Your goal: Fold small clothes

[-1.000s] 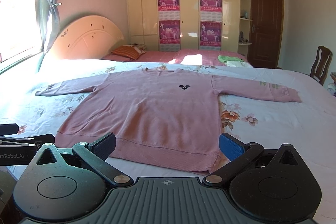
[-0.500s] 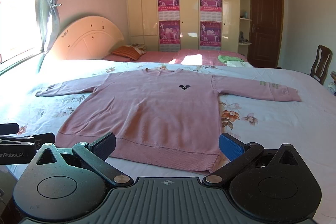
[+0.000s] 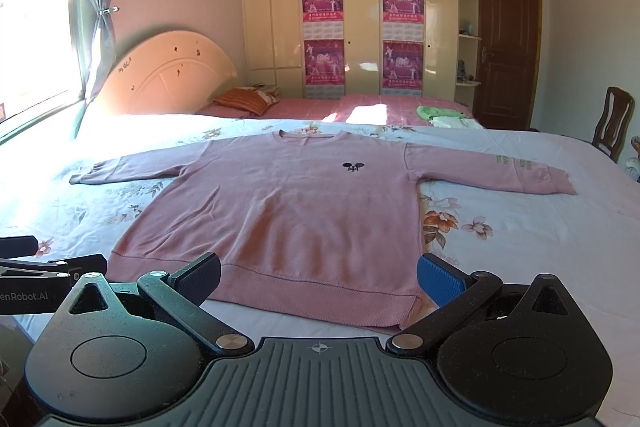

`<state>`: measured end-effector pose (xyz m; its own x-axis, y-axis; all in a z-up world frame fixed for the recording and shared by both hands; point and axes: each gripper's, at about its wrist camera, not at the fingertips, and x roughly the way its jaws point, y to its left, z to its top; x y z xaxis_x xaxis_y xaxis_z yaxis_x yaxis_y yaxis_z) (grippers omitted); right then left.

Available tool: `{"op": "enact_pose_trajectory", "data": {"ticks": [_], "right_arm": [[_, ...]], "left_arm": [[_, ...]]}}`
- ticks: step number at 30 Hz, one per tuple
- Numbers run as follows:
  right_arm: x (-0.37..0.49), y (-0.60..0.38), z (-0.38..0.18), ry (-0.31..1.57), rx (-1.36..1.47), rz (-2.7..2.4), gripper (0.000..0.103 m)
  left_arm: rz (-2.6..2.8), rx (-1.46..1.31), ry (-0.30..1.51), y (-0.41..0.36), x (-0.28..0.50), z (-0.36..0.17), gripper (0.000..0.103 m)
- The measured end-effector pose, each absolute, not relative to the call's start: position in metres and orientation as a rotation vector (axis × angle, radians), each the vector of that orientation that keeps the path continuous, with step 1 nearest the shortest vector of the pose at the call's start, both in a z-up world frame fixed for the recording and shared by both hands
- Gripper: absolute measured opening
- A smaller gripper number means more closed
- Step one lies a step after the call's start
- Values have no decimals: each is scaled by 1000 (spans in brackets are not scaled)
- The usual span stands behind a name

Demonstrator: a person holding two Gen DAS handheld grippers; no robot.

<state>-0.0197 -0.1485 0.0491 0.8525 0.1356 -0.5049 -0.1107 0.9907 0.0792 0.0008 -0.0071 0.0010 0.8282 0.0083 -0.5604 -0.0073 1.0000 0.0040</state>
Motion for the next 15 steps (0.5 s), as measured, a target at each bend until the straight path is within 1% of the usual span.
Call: {"op": "enact_pose_trajectory", "data": {"ticks": [15], "right_arm": [[-21,-152,50,530,50,134,103]], "left_arm": [[8,12,592,-12,0,-2,103]]}}
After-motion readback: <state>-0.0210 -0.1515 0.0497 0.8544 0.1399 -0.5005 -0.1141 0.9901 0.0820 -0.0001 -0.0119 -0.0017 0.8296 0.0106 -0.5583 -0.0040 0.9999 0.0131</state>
